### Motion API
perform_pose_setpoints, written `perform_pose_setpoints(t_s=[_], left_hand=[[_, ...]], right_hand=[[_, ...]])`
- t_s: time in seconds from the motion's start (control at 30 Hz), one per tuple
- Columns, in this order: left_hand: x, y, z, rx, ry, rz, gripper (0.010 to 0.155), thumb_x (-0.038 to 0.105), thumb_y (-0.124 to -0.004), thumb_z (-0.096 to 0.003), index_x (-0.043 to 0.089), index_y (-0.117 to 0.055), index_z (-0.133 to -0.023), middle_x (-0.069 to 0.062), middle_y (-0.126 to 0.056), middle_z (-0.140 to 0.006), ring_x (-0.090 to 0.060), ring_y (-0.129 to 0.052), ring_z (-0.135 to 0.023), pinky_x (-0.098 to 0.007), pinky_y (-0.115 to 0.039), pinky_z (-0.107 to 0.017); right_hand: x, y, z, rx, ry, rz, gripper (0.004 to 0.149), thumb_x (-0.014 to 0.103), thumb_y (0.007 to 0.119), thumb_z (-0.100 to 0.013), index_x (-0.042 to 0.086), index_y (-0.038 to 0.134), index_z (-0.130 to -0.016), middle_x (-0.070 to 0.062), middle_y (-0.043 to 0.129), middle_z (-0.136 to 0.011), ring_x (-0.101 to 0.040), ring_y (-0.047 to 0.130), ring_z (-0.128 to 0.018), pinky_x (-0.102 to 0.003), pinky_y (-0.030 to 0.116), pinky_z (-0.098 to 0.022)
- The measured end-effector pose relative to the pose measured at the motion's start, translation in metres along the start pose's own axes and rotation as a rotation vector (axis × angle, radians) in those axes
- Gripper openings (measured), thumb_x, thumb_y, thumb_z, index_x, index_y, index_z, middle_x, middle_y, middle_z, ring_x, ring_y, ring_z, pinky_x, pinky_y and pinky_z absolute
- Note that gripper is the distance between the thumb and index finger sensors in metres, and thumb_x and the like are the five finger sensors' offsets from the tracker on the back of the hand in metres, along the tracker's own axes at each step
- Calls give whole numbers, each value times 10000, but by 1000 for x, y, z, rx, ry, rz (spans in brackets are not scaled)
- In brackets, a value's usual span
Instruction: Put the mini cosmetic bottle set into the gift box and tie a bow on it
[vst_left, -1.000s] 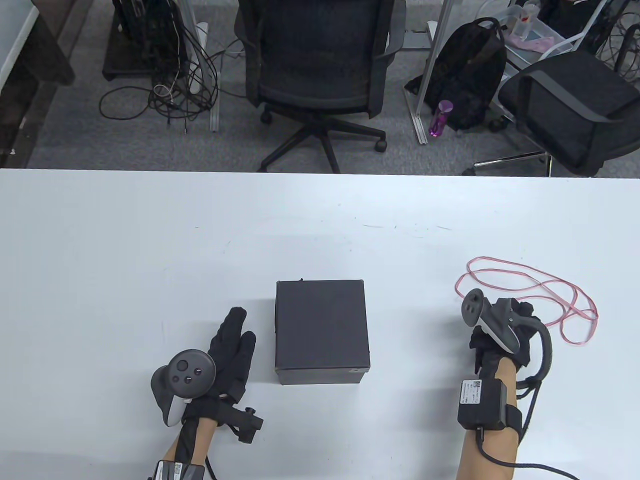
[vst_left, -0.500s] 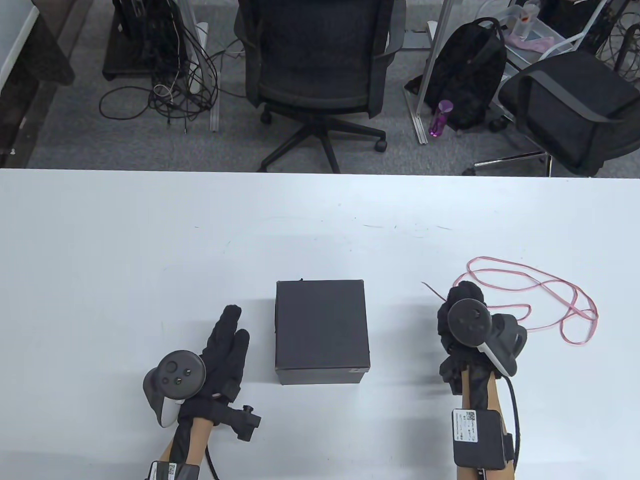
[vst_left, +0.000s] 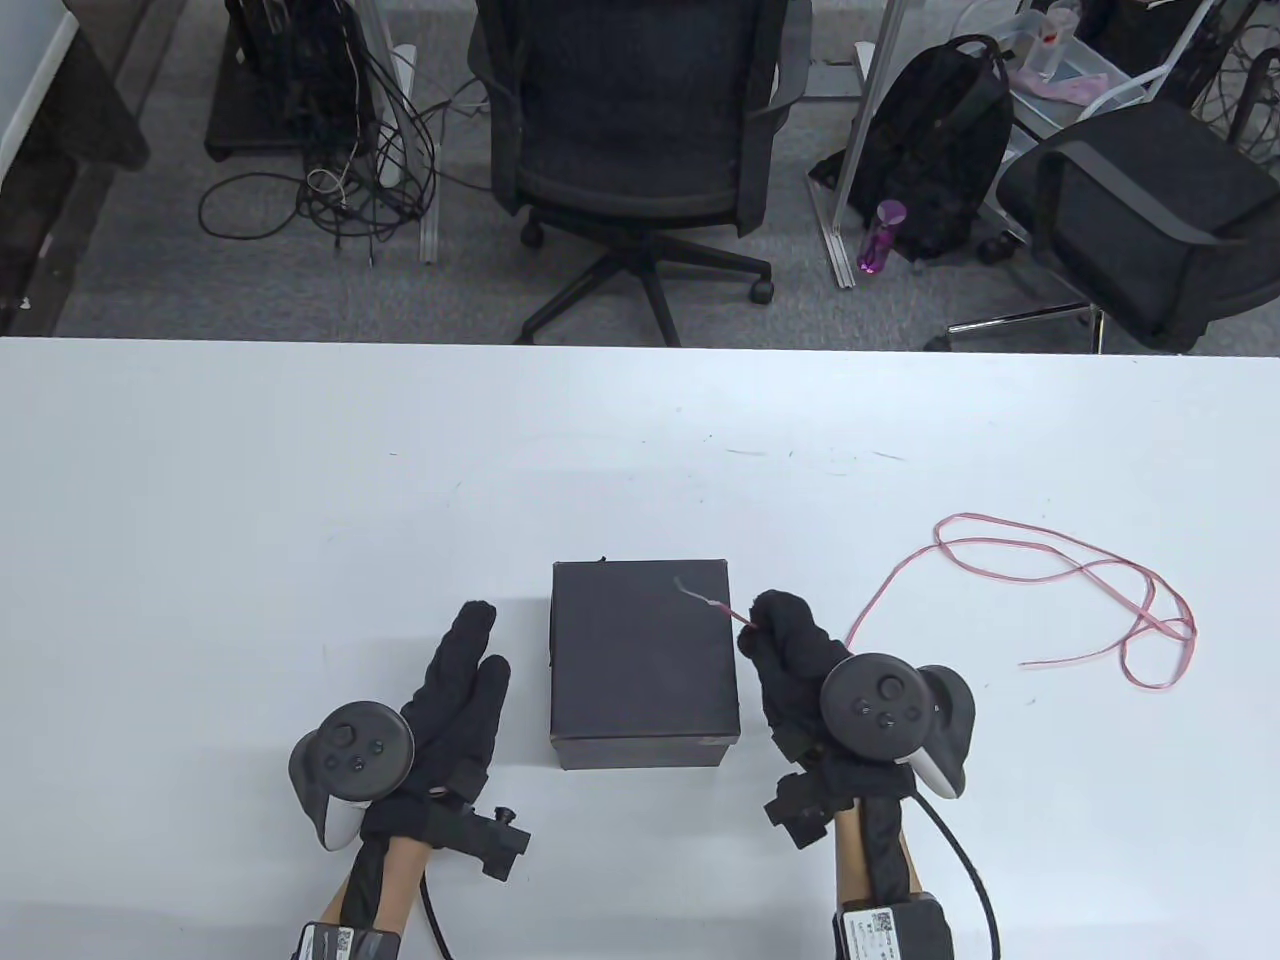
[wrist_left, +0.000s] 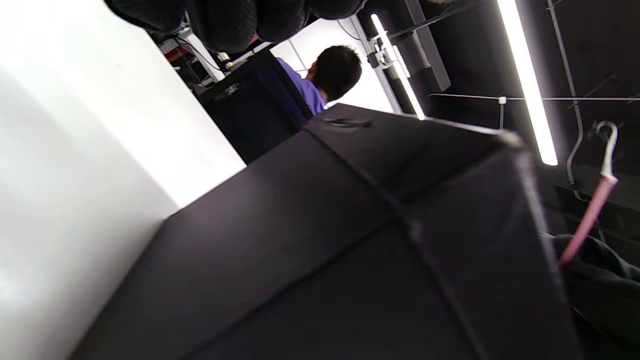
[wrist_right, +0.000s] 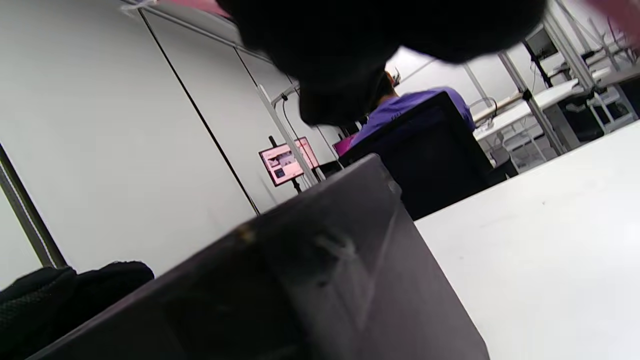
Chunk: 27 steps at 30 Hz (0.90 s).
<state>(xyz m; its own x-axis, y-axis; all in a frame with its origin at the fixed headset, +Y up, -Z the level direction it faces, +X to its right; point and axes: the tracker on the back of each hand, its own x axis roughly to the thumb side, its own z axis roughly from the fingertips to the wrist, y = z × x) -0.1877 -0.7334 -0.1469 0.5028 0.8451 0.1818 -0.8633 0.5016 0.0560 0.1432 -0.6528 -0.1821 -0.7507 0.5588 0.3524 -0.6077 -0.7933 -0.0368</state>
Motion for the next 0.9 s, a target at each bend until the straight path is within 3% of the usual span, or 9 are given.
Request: perform_pose_setpoints(t_s=[0.2,0.53,0.9], left_hand=[[27,6,-2,-19,-125,-14,719,538,-522,-618,128,-371,-1190,-247,-464,-1184,-543,-594,-1060,-695,-597,-724],[55,-4,5,-178,-264,-165,880,617,-596,-573,170,-177,-1205,-273,-223,-1220,-585,-325,-1126,-786,-455,-737],[69,-15,11,-219,-324,-222,953,619,-666,-534,164,-160,-1201,-289,-215,-1212,-578,-321,-1123,-800,-451,-728]], right_hand=[[25,6,10,-23,-118,75,408,197,635,-590,4,629,-949,-99,899,-564,-45,853,-155,-249,823,-122],[42,19,17,-11,-223,158,412,236,691,-580,-4,701,-914,-61,917,-478,-31,840,-107,-228,816,-79],[47,26,18,25,-246,150,413,241,697,-581,-11,711,-908,-54,914,-459,-31,838,-101,-227,815,-74]])
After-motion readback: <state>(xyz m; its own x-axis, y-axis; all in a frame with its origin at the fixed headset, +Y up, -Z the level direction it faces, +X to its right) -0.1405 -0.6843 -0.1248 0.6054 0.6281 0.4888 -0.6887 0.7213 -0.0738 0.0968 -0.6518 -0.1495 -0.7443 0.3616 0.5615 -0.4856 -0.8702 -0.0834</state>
